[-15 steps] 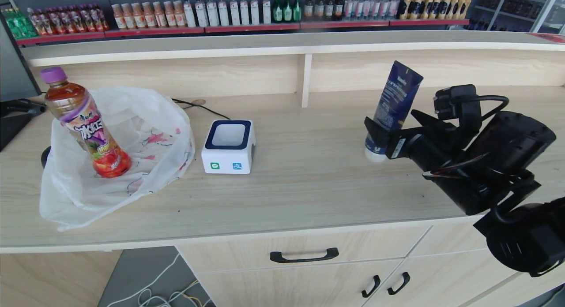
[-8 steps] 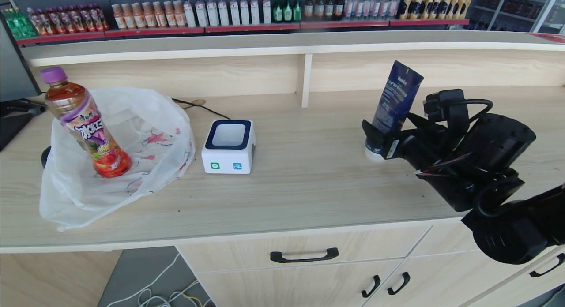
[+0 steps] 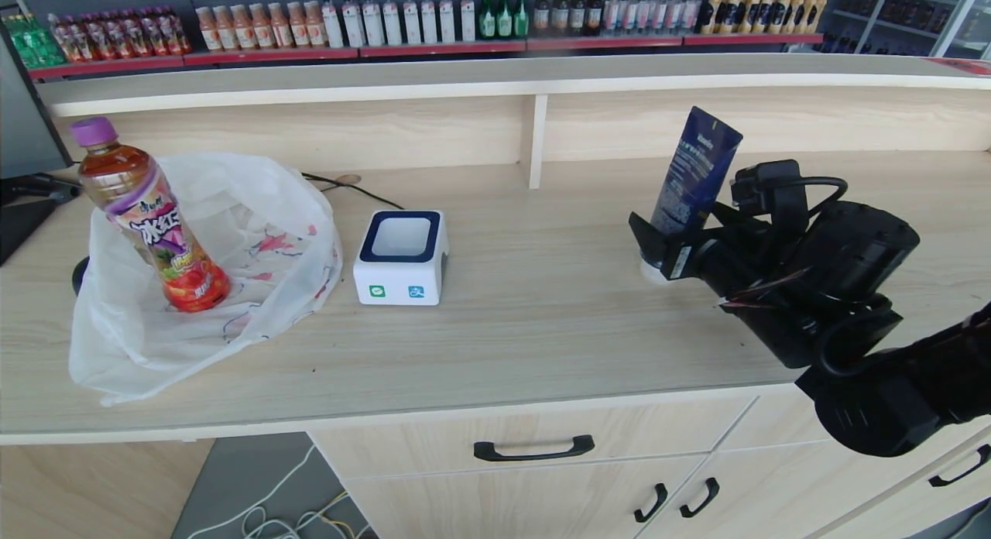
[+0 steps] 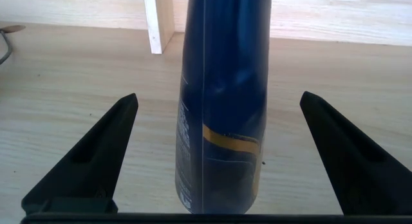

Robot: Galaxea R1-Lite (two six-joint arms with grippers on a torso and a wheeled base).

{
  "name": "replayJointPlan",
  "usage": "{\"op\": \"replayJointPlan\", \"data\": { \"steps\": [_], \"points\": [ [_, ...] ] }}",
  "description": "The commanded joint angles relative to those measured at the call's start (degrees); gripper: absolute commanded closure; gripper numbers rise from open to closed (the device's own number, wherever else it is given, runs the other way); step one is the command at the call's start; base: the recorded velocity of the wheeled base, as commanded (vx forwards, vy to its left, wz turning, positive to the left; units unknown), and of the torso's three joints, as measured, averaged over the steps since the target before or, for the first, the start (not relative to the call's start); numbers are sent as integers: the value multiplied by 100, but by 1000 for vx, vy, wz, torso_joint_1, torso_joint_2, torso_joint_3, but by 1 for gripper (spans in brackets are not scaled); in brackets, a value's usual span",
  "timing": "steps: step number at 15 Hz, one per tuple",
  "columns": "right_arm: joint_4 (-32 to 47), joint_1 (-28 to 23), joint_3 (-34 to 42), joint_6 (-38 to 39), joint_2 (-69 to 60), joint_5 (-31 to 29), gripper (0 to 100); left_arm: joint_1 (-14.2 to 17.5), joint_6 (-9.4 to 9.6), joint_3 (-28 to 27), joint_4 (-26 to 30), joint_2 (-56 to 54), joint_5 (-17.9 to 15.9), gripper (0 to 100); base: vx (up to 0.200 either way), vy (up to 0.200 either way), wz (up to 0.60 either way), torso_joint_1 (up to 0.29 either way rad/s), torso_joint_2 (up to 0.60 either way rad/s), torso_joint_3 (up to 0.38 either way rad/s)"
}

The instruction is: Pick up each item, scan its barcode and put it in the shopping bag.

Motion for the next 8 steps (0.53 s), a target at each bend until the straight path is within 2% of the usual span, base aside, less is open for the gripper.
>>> {"op": "replayJointPlan", "data": {
  "steps": [1, 8],
  "points": [
    [-1, -7, -13, -2, 26, 5, 0, 0, -4, 0, 0, -2, 0, 0, 0, 0, 0, 0, 0, 0],
    [-19, -16, -109, -2, 184, 5, 0, 0, -4, 0, 0, -2, 9, 0, 0, 0, 0, 0, 0, 0]
  ]
}}
